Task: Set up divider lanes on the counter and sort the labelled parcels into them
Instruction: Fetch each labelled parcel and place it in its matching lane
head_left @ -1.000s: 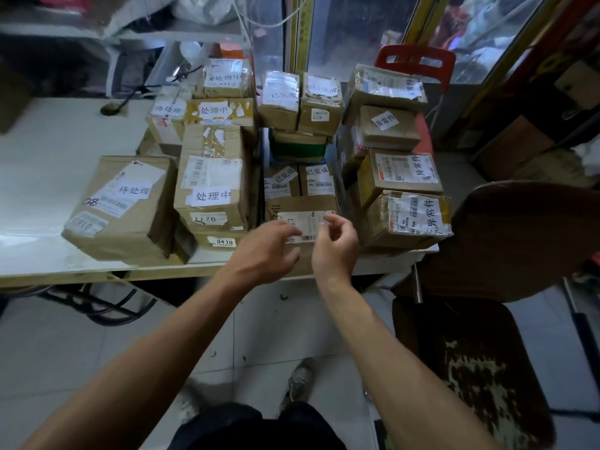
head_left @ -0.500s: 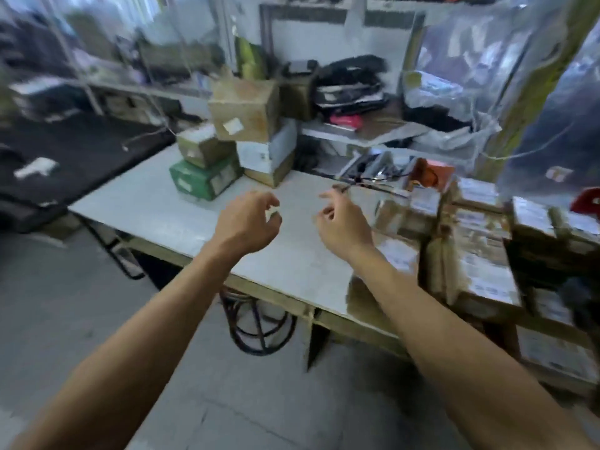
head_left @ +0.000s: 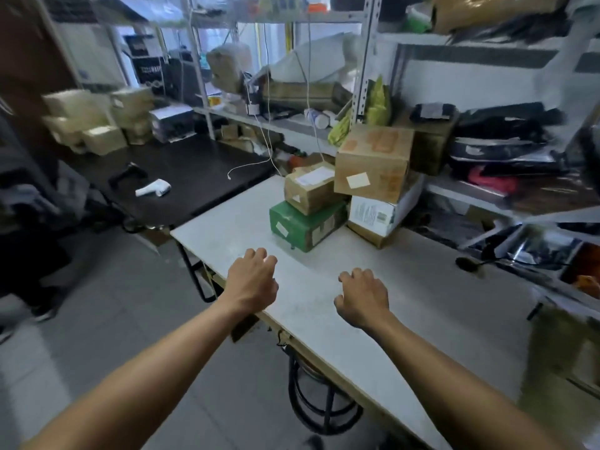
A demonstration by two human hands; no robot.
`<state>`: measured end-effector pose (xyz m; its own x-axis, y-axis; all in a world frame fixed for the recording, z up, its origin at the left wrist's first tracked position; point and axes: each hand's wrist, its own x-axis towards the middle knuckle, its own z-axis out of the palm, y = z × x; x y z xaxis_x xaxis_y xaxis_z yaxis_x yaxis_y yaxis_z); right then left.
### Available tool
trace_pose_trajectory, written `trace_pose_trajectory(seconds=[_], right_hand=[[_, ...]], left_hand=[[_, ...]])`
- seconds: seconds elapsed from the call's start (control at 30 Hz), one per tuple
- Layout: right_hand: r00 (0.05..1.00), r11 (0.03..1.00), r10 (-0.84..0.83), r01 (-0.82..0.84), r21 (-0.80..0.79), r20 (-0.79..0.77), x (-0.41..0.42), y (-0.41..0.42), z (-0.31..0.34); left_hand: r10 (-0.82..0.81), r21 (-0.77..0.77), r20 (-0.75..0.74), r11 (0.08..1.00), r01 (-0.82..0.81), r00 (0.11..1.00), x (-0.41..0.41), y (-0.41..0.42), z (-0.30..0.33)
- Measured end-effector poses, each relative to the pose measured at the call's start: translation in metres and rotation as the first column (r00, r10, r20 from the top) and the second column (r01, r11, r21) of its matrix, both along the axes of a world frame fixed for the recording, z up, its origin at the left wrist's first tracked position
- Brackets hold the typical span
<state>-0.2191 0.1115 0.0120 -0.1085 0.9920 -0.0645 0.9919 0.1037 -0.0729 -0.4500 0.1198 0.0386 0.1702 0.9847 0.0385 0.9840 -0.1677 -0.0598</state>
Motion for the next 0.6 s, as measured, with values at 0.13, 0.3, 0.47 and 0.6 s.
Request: trace_pose_trajectory(seconds=[0.13, 0.3, 0.47, 0.6], right_hand=[[1.0, 1.0, 0.02, -0.02, 0.013, -0.018, -0.017, 0.08, -0.004], [0.998, 0.997, 0.055, -0.057, 0.061, 0.034, -0.045, 0.156, -0.001], [0.996, 0.997, 0.062, -0.065, 0.036, 0.071, -0.069, 0.215, -0.004], [0.995, 0.995, -0.101, 0.101, -0.019, -0.009, -0.082, 0.263, -0.012]], left_hand=[[-0.042, -0.013, -0.055, 0.999, 0.041, 0.998, -0.016, 0.073, -0.005], [-0.022, 0.027, -0.062, 0.999, 0.024, 0.998, -0.039, 0.152, 0.001], [-0.022, 0.036, -0.091, 0.999, 0.025, 0.996, -0.057, 0.234, -0.004], [-0.143, 0.0, -0.145, 0.989, 0.145, 0.979, -0.069, 0.307, -0.017]])
